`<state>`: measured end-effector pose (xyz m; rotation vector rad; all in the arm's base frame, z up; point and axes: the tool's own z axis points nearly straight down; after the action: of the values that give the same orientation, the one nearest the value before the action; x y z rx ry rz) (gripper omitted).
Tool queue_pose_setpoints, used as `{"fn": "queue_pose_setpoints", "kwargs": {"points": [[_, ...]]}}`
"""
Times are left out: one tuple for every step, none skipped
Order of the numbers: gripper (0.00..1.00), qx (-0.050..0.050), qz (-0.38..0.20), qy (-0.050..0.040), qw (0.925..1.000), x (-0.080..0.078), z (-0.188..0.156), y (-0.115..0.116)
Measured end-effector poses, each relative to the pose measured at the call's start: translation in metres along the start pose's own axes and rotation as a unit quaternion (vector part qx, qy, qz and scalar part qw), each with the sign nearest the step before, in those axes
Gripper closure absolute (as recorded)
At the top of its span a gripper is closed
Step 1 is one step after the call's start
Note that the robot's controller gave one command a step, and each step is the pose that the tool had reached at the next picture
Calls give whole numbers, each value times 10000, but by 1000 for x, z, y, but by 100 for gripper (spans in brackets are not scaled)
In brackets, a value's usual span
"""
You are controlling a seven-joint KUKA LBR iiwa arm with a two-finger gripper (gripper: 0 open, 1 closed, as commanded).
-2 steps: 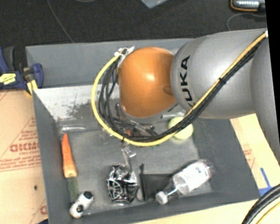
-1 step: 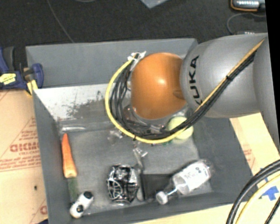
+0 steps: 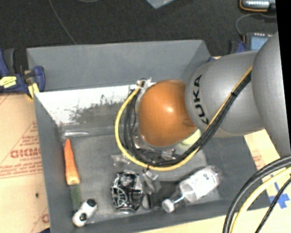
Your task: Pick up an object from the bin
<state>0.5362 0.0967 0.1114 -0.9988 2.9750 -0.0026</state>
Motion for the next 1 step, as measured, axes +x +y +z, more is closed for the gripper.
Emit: {"fn": "queue_pose_setpoints", "kwargs": {"points": [[0,-22,7,13,10000,16,32,15]]}}
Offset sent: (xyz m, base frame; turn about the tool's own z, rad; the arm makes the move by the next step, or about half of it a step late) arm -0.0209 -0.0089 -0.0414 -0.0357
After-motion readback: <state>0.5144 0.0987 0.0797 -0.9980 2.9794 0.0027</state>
